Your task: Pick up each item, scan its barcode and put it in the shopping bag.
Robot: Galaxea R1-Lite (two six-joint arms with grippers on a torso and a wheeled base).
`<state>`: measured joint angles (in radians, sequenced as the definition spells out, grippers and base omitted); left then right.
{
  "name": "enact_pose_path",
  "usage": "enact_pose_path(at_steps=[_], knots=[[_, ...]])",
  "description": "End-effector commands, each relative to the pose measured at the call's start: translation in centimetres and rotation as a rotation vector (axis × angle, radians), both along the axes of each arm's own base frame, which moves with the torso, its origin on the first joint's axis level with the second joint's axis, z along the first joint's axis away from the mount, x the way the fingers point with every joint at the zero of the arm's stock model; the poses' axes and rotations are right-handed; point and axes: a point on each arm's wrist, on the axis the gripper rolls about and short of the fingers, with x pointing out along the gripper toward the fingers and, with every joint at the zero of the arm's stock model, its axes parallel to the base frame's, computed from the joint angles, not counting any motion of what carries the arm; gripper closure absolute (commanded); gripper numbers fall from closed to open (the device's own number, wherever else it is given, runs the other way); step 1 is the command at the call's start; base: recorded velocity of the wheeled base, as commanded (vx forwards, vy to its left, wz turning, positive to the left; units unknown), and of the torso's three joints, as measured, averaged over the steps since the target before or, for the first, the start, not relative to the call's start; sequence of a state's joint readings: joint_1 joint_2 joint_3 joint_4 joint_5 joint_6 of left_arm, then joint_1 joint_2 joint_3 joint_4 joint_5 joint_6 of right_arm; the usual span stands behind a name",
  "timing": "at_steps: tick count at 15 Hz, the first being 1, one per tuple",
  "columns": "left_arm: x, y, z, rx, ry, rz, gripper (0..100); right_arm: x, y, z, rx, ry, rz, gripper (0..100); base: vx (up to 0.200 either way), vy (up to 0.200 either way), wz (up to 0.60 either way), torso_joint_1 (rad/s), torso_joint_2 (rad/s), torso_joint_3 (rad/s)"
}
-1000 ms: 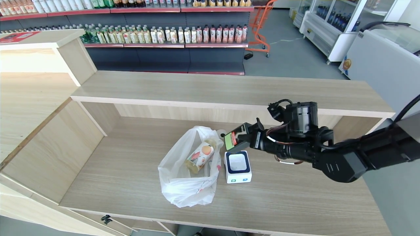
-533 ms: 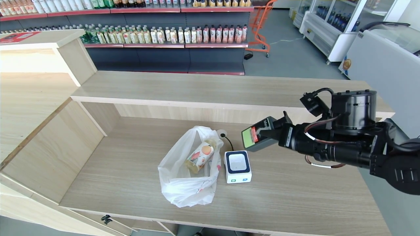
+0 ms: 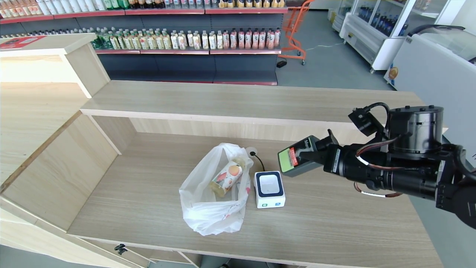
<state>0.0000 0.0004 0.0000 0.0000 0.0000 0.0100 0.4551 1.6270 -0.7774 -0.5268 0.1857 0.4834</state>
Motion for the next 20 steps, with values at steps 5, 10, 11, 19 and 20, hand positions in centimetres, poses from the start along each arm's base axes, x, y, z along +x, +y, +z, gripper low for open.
enact_pose_path(at_steps=[5, 10, 11, 19, 20], knots=[[0.0, 0.0, 0.0, 0.002, 0.000, 0.000, 0, 0.8, 0.5, -1.4, -0.021, 0.040, 0.004, 100, 0.000, 0.200, 0.00, 0.005, 0.01, 0.003], [0.0, 0.0, 0.0, -0.002, 0.000, 0.000, 0, 2.4, 1.2, -6.2, -0.217, 0.091, 0.052, 100, 0.000, 0.080, 0.00, -0.002, 0.00, 0.001], [0.0, 0.0, 0.0, -0.002, 0.000, 0.000, 0, 2.8, 1.4, -7.0, -0.238, 0.104, 0.048, 100, 0.000, 0.000, 0.00, 0.000, 0.00, 0.000], [0.0, 0.0, 0.0, -0.002, 0.000, 0.000, 0, 7.3, 7.3, -10.5, -0.373, 0.020, 0.148, 100, 0.000, 0.000, 0.00, 0.000, 0.00, 0.000], [0.0, 0.0, 0.0, -0.002, 0.001, 0.000, 0, 7.4, 7.5, -10.5, -0.378, 0.014, 0.147, 100, 0.000, 0.000, 0.00, 0.000, 0.00, 0.000]])
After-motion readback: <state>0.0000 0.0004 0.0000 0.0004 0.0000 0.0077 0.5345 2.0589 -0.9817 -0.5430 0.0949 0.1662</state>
